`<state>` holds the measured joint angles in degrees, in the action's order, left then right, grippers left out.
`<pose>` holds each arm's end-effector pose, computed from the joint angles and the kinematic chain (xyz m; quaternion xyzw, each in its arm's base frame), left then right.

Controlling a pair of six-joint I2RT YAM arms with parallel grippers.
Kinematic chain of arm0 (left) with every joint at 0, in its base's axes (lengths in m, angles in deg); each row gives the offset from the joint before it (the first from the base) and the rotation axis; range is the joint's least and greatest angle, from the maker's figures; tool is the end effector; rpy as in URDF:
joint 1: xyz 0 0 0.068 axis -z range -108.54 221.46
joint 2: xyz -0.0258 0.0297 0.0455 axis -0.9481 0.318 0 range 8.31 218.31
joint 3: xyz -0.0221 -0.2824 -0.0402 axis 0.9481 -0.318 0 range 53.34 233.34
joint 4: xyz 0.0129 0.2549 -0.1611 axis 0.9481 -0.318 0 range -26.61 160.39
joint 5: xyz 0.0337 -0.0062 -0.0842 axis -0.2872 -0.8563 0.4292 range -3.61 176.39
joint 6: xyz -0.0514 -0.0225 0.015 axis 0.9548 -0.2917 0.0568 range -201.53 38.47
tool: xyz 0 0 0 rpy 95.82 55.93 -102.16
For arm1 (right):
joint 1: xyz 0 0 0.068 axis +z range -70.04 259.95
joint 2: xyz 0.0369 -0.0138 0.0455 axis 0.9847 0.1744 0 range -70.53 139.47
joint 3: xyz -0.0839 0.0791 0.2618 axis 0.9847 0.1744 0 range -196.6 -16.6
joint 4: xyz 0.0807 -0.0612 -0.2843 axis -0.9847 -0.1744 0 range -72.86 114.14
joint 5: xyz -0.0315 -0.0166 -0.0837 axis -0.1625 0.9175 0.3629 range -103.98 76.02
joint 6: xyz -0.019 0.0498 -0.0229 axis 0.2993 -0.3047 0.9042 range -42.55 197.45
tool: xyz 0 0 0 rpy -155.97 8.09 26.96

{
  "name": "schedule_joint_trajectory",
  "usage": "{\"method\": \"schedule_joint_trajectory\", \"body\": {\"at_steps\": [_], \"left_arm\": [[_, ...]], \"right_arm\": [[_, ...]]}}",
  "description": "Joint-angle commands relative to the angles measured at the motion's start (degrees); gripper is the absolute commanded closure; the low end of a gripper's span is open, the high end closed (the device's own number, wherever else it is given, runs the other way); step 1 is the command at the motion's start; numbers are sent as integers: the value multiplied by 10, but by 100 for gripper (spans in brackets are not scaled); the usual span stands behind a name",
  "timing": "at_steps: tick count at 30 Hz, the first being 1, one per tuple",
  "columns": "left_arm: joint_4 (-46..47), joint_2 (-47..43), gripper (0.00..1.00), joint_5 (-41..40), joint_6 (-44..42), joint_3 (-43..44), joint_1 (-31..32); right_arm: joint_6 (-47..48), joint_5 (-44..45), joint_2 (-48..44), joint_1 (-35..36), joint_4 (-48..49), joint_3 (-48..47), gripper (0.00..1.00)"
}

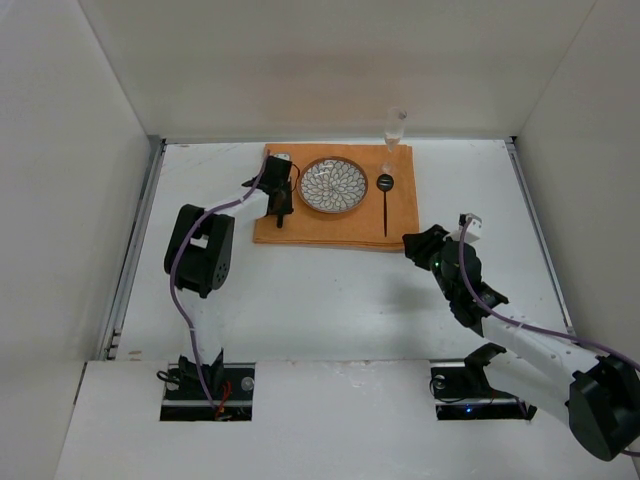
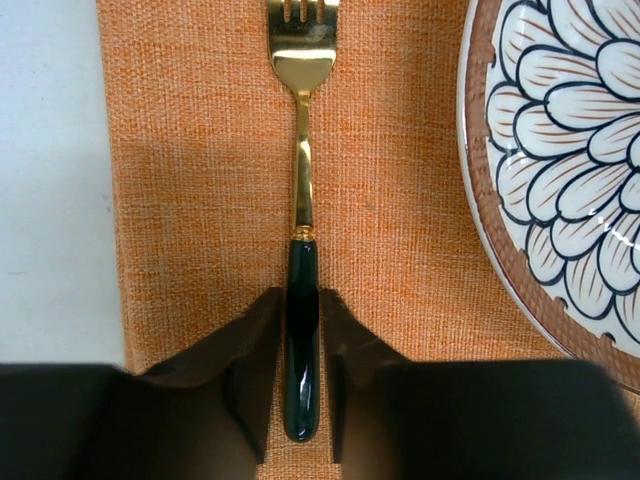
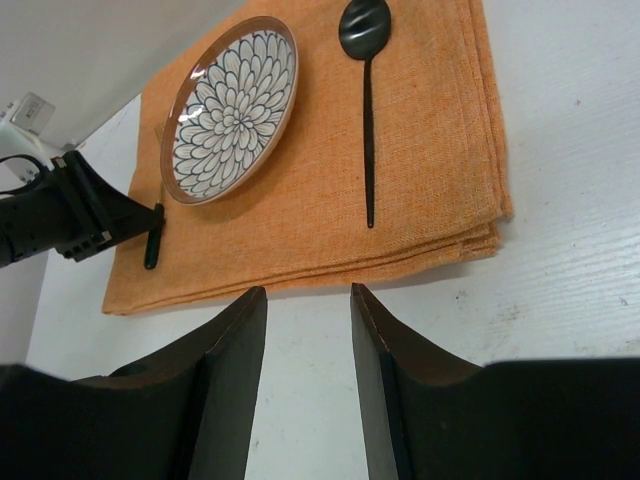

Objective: Set the dinner table for one person

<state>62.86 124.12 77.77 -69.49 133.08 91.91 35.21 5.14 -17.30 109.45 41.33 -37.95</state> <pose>0.4632 -0.1661 0.1633 0.0377 0.9162 -0.0435 0.3965 0.2151 0.1060 0.2062 0.1874 0.7647 0.2464 0.5651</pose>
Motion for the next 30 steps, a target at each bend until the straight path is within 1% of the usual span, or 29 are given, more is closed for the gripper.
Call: {"method": "schedule_joint_trajectory", "body": {"at_steps": [1, 3, 4, 5, 6, 7, 9, 10, 11, 14, 16, 18, 19, 24, 30], "left_arm": [[-21, -23, 74, 8, -14, 6, -1], [-16, -39, 67, -2, -10, -4, 1], [-11, -53, 60, -13, -3, -14, 2], [-8, -63, 56, -19, 1, -20, 3], [-6, -82, 48, -29, 11, -32, 4], [-5, -95, 44, -35, 16, -41, 5], [10, -136, 31, -50, 36, -68, 7], [19, -158, 20, -55, 47, -84, 9], [27, -181, 0, -58, 56, -99, 10], [56, -248, 0, -66, 82, -155, 31], [83, -297, 0, -89, 101, -206, 50], [99, -343, 0, -118, 114, -256, 70], [105, -365, 0, -132, 120, -282, 81], [97, -457, 0, -160, 174, -387, 104], [79, -565, 0, -160, 265, -505, 147]], "right_arm": [[7, 12, -2, 5, 29, -23, 55], [7, 7, 0, 6, 24, -26, 55], [7, 10, -1, 6, 26, -26, 55], [8, 13, -3, 6, 28, -24, 55], [8, 12, -2, 6, 30, -23, 55], [8, 8, -1, 6, 27, -24, 55], [8, 8, 0, 6, 24, -26, 55], [8, 12, -1, 4, 28, -24, 55], [8, 12, 1, 6, 31, -24, 57], [9, -1, 15, 5, 23, -32, 72], [9, -1, 26, 5, 24, -35, 82], [8, -5, 45, 6, 20, -42, 89], [8, -8, 52, 6, 15, -48, 90], [3, -9, 82, 10, 21, -53, 89], [4, -4, 100, 22, 32, -55, 79]]}}
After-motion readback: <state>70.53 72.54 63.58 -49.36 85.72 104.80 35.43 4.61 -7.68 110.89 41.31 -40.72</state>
